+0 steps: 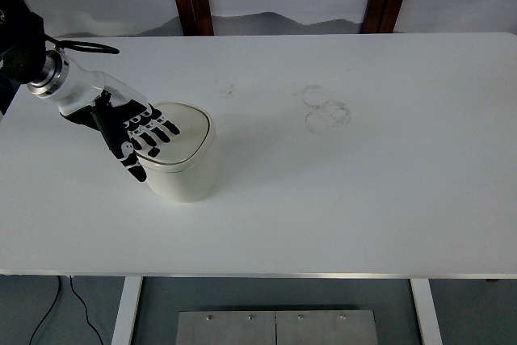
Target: Close trash bin
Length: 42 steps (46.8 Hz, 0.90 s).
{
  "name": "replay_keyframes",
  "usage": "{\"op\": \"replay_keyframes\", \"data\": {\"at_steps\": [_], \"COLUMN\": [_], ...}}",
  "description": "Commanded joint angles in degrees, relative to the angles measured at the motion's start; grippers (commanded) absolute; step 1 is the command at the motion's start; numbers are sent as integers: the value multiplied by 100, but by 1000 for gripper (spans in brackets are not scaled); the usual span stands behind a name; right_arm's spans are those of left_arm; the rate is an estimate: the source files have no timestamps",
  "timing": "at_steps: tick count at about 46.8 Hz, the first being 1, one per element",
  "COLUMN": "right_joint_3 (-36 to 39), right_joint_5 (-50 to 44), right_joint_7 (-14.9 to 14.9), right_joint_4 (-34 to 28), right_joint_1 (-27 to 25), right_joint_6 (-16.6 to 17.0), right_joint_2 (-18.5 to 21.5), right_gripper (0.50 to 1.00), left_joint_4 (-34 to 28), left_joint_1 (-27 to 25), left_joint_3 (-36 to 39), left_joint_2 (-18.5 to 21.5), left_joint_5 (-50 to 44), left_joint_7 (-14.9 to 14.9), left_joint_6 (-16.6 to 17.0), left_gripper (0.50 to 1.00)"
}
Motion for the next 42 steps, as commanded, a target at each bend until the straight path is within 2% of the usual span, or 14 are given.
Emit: {"op": "replay_keyframes", "data": {"at_steps": [1, 14, 22, 36, 42], "right_joint_3": [0, 0, 0, 9, 9], "right_joint_5": [0, 0, 0, 0, 0], "right_joint_7": [0, 0, 0, 9, 9], "right_joint_4": [0, 0, 0, 0, 0], "right_joint_1": [0, 0, 0, -9, -9], "right_joint_6": [0, 0, 0, 9, 9], "right_joint_2": [0, 0, 0, 0, 0], "right_gripper": [995, 995, 995, 995, 995], "left_joint_4": [15, 129, 331, 1078, 1535], "left_joint_1": [-42, -358, -481, -402, -174], "left_joint_3": [-9, -88, -465, -1388, -1871], "left_joint_2": [58, 102, 111, 163, 260], "left_joint_5": [-3, -64, -100, -275, -460], "left_joint_7": [-4, -13, -22, -39, -83], "left_joint_6": [-9, -26, -53, -97, -88], "left_gripper": [1000, 1000, 1000, 1000, 1000]}}
